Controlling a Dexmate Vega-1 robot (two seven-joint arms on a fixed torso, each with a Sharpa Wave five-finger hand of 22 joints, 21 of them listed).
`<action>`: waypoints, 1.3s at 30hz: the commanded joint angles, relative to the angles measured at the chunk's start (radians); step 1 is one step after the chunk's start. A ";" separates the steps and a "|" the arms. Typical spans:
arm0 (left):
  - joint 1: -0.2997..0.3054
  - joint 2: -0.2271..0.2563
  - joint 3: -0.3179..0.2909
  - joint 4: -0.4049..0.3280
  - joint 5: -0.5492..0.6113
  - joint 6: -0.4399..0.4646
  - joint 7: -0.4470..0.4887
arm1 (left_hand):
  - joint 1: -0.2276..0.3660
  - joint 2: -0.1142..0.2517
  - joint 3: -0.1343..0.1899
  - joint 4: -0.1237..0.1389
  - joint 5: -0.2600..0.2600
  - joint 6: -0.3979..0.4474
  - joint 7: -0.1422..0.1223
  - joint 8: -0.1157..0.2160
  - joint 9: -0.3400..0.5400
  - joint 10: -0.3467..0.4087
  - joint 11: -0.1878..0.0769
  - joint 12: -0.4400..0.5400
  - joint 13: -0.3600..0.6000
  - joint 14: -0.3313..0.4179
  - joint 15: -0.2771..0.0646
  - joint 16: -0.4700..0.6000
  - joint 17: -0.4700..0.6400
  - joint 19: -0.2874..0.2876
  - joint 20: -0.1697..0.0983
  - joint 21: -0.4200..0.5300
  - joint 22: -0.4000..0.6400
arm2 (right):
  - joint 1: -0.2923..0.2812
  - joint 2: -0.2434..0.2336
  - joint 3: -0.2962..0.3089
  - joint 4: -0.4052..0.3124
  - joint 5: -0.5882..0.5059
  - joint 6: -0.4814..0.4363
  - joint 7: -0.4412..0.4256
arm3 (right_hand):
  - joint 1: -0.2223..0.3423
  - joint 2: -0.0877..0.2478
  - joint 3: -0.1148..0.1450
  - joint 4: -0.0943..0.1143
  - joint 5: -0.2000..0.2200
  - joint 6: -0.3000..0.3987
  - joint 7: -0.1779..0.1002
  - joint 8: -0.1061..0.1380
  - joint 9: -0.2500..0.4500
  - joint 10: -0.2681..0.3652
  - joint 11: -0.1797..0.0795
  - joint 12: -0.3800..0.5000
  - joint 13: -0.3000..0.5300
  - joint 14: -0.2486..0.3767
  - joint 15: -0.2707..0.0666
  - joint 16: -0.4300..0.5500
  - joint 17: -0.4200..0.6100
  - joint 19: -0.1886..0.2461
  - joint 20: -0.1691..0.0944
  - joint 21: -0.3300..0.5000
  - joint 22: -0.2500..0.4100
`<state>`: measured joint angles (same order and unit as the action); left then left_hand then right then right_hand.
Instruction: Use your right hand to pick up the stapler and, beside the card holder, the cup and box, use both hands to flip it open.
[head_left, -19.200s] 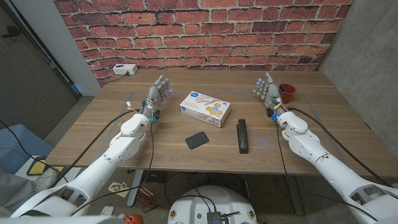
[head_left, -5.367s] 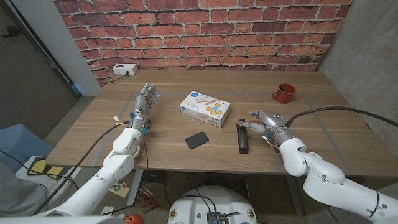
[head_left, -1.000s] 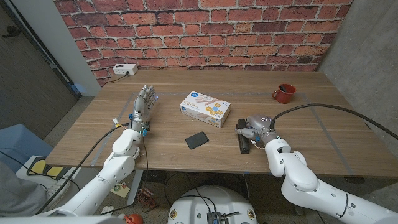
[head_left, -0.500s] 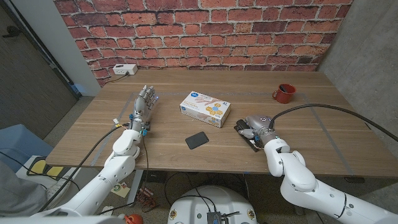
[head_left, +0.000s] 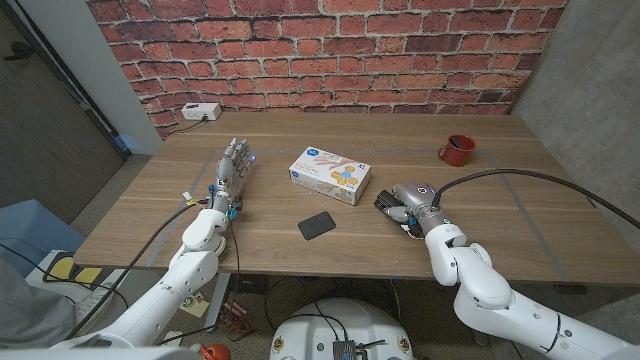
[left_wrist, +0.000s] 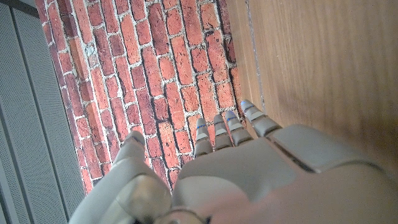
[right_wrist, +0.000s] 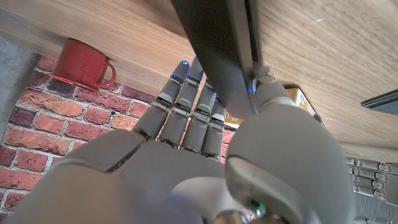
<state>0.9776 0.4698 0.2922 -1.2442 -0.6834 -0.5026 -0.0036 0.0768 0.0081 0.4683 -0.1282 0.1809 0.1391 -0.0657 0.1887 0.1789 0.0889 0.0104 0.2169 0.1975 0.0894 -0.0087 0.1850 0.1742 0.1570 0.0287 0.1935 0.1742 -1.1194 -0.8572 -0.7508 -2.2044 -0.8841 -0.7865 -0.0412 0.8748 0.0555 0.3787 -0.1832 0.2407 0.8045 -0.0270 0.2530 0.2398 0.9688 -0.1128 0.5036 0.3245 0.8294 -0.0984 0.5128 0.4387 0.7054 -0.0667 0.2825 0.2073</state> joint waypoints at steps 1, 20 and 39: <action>0.006 -0.009 -0.007 0.009 -0.019 -0.016 -0.017 | -0.001 0.009 0.003 -0.004 -0.001 0.000 -0.006 -0.001 0.005 0.001 -0.004 -0.004 0.002 -0.003 0.000 -0.001 0.004 0.006 0.003 0.001 0.002 | -0.007 -0.002 0.024 0.004 0.013 0.052 -0.016 | 0.123 0.114 0.021 0.009 0.002 0.037 -0.026 0.012 0.006 0.028 -0.047 0.010 0.003 0.013 -0.142 0.000 0.012 -0.018 -0.021 0.006 0.006; 0.000 -0.004 -0.004 -0.005 -0.010 -0.004 -0.009 | -0.001 0.009 0.003 -0.004 -0.002 0.002 -0.006 0.000 0.005 0.003 -0.003 -0.004 0.002 -0.002 -0.002 0.000 0.004 0.006 0.003 0.001 0.002 | -0.016 0.001 0.047 -0.001 -0.017 0.053 -0.008 | 0.144 0.140 0.041 0.033 -0.036 0.045 -0.050 0.007 0.014 0.011 -0.064 0.015 0.018 0.017 -0.141 -0.011 0.030 -0.066 -0.055 0.013 0.024; 0.015 0.009 -0.006 -0.033 -0.005 0.003 0.001 | -0.001 0.009 0.002 -0.004 -0.002 0.003 -0.006 0.000 0.005 0.002 0.000 -0.004 0.002 -0.002 -0.001 0.000 0.004 0.013 0.010 0.003 0.002 | -0.044 0.003 0.109 -0.023 0.021 0.073 -0.062 | 0.149 0.137 0.047 0.040 -0.050 0.052 -0.053 0.005 0.017 0.024 -0.070 0.026 0.030 0.029 -0.142 -0.010 0.044 -0.072 -0.055 0.024 0.029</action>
<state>0.9797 0.4686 0.2895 -1.2547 -0.6922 -0.5057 -0.0137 0.0767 0.0080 0.4683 -0.1282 0.1809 0.1354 -0.0693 0.1887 0.1789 0.0889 0.0104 0.2169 0.1975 0.0893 -0.0087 0.1851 0.1742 0.1644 0.0361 0.1935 0.1742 -1.1479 -0.8581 -0.6791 -2.2133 -0.8997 -0.7294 -0.0646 0.8827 0.0476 0.3897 -0.1803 0.1931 0.8504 -0.0776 0.2576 0.2535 0.9450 -0.1363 0.5237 0.3502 0.8474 -0.1058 0.5062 0.4801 0.6411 -0.0586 0.2971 0.2351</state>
